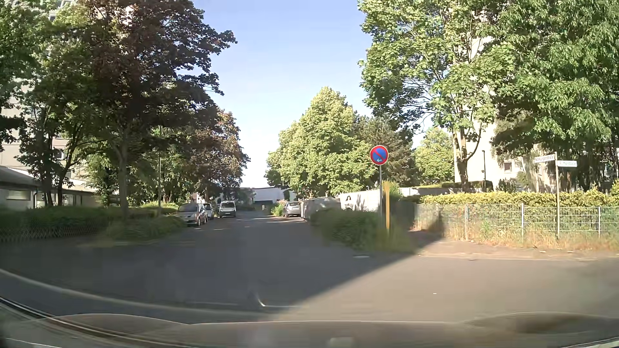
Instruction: Follow the waypoints while adhering to traffic rules and regulations
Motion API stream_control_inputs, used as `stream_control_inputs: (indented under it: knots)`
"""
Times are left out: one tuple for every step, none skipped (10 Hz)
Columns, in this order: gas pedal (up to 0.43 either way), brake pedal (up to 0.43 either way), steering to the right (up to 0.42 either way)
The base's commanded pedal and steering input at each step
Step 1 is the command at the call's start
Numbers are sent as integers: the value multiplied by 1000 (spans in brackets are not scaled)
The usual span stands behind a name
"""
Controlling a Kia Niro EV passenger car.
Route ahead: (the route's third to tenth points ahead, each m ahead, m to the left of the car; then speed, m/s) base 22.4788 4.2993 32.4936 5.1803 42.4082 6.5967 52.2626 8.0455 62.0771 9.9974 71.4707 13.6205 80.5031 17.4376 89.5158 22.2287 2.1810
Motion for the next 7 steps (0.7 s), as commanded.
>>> stream_control_inputs:
  knots:
    - [248,0,-13]
    - [260,0,-18]
    - [260,0,-24]
    - [260,0,-28]
    - [268,0,-28]
    - [268,0,-27]
    - [260,0,-23]
